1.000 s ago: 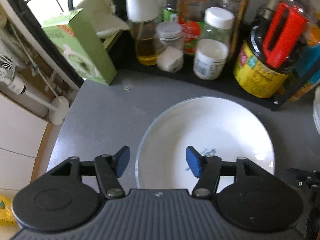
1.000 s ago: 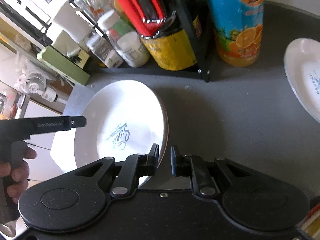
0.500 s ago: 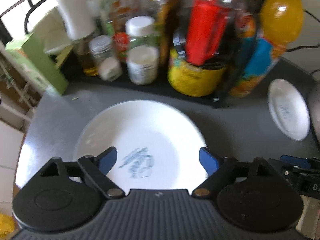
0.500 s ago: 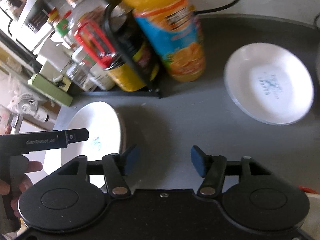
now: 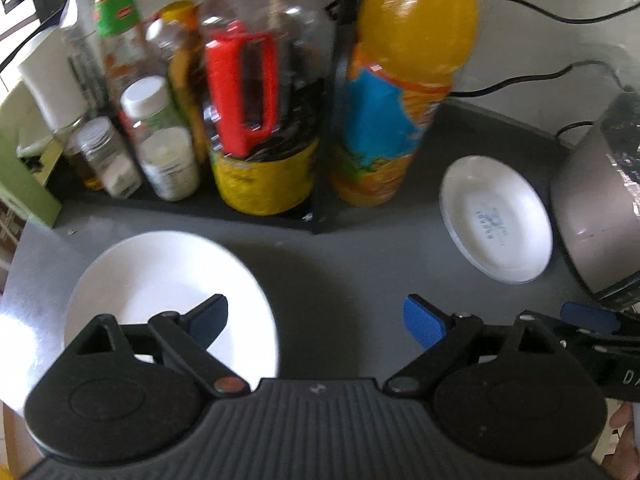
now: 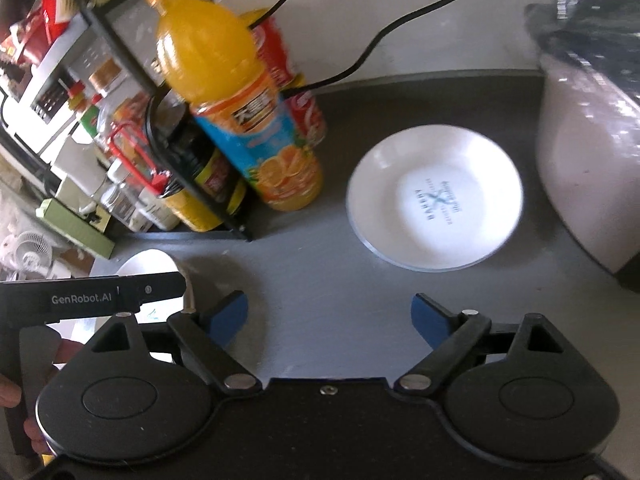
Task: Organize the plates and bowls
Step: 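Move both tools to the small white plate printed 'BAKERY'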
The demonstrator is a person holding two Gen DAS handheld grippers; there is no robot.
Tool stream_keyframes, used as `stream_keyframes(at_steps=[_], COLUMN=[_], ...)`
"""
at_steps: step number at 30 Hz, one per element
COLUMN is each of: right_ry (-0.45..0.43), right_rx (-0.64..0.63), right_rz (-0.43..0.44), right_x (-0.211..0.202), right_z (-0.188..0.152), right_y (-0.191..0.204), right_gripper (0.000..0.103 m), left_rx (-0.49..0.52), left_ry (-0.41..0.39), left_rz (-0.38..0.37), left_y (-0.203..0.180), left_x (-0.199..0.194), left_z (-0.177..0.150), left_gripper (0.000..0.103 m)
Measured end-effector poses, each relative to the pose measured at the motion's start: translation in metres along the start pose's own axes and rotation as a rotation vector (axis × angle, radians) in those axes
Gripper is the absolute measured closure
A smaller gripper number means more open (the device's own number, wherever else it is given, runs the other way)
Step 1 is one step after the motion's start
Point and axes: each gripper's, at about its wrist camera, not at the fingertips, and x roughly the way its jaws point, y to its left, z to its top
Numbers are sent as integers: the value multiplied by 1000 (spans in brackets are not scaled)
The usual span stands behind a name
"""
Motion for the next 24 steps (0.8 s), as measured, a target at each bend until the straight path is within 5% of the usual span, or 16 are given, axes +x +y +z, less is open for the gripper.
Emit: stream_keyframes(at_steps=[16,24], right_ry=[-93,-115], right_rx=[62,100], right_rz=[-84,-147], right_x=[-30,-34], right_z=[-3,-7], right_y=[-40,-57], right_gripper=[15,19], left_rx=[80,125], left_ry=[-16,-17], left_rz=[-90,-156], left_y=[-58,-81], left_x=[14,30], left_z=[12,16], left_gripper=[10,20])
